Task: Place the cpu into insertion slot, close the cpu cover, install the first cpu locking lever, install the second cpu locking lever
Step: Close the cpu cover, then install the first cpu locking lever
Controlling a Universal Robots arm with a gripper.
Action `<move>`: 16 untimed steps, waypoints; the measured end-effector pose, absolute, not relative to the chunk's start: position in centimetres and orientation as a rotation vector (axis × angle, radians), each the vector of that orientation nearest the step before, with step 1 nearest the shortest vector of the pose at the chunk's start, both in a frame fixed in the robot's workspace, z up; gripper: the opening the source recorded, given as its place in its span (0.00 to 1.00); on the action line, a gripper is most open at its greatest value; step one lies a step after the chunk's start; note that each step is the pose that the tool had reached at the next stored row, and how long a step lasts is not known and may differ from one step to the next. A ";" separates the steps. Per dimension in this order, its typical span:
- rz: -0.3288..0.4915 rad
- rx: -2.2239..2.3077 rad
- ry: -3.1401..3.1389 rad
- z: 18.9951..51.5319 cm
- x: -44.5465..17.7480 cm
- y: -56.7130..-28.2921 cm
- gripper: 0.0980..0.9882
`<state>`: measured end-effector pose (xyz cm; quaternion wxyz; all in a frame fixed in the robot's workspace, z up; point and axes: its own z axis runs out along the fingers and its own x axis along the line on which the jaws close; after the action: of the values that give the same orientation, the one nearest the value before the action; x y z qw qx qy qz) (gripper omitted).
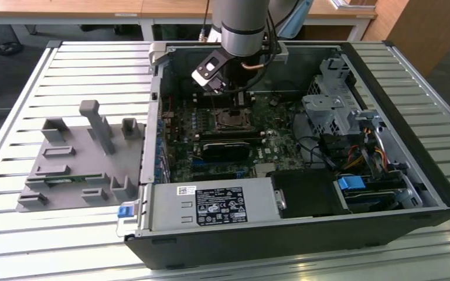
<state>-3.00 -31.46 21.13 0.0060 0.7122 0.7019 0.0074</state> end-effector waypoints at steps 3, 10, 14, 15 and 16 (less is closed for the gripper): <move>0.023 2.227 2.199 21.1 -2.9 -31.5 0.01; 0.023 2.227 2.200 21.5 -2.9 -31.5 0.01; 0.023 2.227 2.200 22.1 -2.9 -31.5 0.01; 0.023 2.227 2.200 22.3 -2.9 -31.5 0.01; 0.023 2.226 2.200 22.5 -2.9 -31.5 0.01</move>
<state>-2.93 -31.46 22.53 0.0059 0.7114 0.7028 0.0074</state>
